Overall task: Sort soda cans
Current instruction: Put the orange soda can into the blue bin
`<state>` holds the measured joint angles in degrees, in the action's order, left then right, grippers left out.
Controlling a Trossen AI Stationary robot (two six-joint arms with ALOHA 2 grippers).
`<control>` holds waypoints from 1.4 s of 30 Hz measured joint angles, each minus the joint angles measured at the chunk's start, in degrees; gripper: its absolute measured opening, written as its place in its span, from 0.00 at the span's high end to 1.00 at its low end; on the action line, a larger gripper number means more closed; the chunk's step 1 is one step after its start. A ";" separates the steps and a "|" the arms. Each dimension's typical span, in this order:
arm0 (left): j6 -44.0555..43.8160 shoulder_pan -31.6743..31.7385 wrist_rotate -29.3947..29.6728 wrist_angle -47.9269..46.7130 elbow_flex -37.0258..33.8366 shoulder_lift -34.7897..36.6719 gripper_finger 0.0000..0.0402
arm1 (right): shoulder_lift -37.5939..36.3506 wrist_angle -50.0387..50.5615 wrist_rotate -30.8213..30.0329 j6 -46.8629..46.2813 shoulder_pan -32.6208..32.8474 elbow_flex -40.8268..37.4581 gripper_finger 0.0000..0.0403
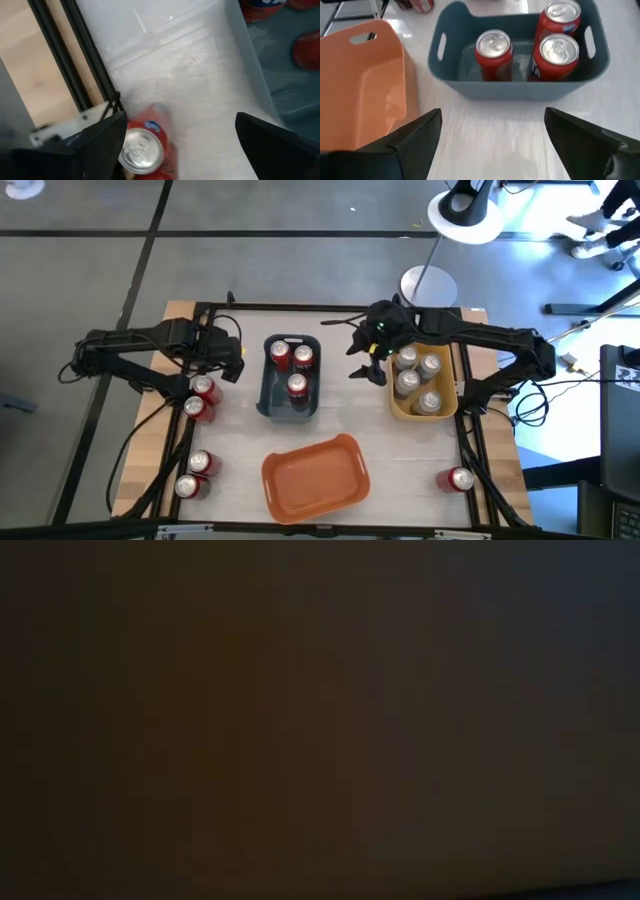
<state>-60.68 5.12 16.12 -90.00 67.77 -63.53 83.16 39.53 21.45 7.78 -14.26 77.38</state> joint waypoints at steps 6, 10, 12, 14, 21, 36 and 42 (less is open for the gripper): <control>17.46 3.45 0.02 -0.01 -1.96 -0.52 0.11 | 0.02 -6.52 0.02 -0.73 0.00 -4.72 0.13; 27.20 4.13 -1.98 -0.02 -5.84 0.10 0.11 | 0.09 -6.66 0.02 -2.12 0.00 -5.20 0.13; 28.39 4.34 -3.65 0.01 -7.70 0.51 0.11 | 0.09 -6.70 0.04 -2.85 0.02 -5.20 0.13; 28.64 4.35 -5.14 -0.07 -9.66 0.85 0.11 | 0.09 -6.67 0.04 -3.73 0.02 -5.20 0.13; 30.00 4.31 -7.42 -0.02 -13.48 3.11 0.11 | 0.09 -6.94 -0.28 -6.63 0.04 -5.20 0.13; 33.70 4.29 -11.29 -0.01 -22.19 4.51 0.11 | 0.09 -11.55 -0.96 -9.06 0.07 -5.17 0.13; 35.42 4.35 -10.00 2.04 -24.72 4.55 0.11 | 0.09 -11.63 -1.05 -9.06 0.04 -5.17 0.13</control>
<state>-25.26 9.47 6.12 -87.96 43.05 -58.98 83.24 27.90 20.40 -1.28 -14.22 72.20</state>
